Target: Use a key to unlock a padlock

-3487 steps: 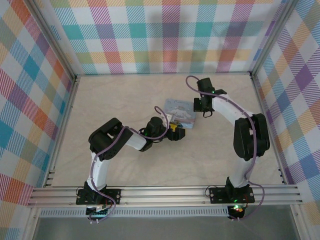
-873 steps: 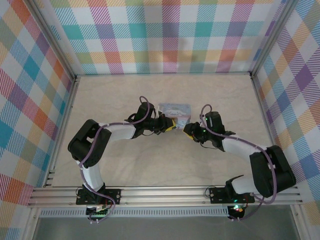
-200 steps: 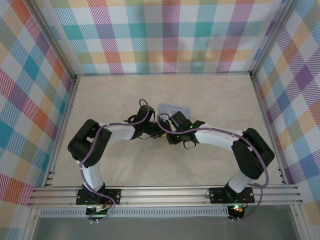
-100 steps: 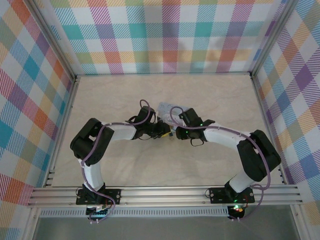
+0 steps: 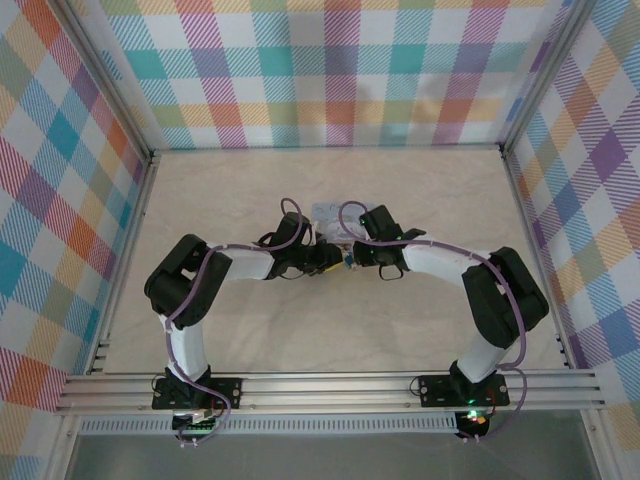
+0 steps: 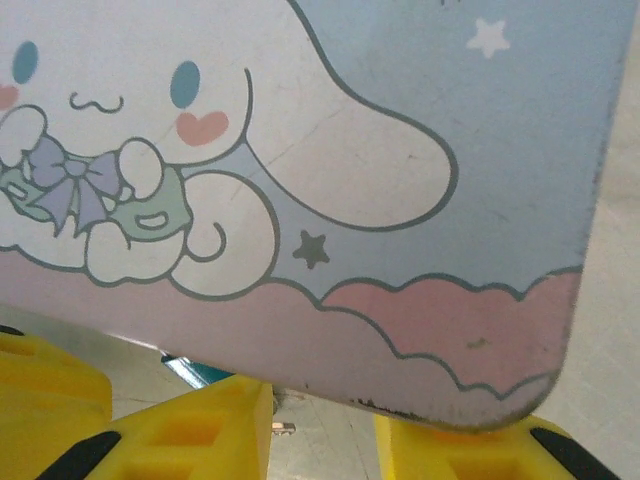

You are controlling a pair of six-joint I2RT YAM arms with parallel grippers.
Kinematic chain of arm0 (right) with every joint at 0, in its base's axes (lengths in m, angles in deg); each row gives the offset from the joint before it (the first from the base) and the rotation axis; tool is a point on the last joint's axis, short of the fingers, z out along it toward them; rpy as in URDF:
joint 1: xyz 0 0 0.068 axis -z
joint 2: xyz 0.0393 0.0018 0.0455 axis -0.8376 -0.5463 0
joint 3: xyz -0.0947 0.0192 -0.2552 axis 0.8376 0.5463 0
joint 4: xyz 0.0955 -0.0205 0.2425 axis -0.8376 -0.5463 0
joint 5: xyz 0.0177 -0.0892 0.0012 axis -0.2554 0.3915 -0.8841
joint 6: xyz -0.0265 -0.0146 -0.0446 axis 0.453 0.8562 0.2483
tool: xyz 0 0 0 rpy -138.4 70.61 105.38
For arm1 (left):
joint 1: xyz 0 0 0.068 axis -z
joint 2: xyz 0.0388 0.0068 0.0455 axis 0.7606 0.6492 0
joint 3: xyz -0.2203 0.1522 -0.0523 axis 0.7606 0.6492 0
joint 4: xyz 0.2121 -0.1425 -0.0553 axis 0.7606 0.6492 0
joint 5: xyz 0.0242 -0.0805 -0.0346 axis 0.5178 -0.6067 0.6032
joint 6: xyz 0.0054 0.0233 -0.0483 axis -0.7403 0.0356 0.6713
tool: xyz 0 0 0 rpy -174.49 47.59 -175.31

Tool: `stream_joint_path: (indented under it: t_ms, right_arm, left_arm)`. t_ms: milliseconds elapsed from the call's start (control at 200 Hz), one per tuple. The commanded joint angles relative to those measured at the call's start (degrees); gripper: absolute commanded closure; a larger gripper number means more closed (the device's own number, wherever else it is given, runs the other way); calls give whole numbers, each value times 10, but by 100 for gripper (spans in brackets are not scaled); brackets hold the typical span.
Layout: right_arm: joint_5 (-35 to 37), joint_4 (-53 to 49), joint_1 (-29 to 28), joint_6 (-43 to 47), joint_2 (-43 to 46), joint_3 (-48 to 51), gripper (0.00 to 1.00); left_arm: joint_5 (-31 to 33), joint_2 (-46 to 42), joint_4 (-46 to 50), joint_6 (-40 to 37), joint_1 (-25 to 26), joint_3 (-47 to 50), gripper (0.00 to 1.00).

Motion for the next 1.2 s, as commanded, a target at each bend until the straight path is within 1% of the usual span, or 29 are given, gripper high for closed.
stream_joint_path:
  t_ms: [0, 110, 275, 460, 660, 755, 840, 970, 1080, 1195]
  right_arm:
    - [8, 2, 3, 22, 10, -12, 65]
    - [13, -4, 0, 23, 36, 11, 63]
    - [35, -11, -21, 24, 71, 44, 59]
    - [52, 1, -48, 19, 76, 64, 54]
    - [52, 14, -65, 15, 54, 63, 52]
    - [53, 17, -69, 15, 43, 59, 50]
    - [56, 20, -70, 16, 36, 54, 48]
    - [59, 26, -72, 19, 21, 48, 47]
    - [64, 26, -77, 23, 10, 37, 47]
    - [68, 27, -83, 25, -3, 25, 48]
  left_arm:
    - [9, -24, 33, 4, -1, 18, 73]
    - [20, -62, 49, 0, -7, 30, 69]
    - [44, -114, 97, -15, -26, 29, 65]
    - [73, -138, 143, -34, -58, -6, 59]
    - [105, -106, 201, -70, -84, -93, 57]
    - [135, -75, 239, -94, -92, -143, 56]
    - [148, -43, 254, -106, -97, -183, 54]
    - [167, 14, 302, -129, -97, -250, 55]
    - [165, 42, 311, -131, -98, -272, 57]
    - [164, 52, 310, -128, -97, -273, 59]
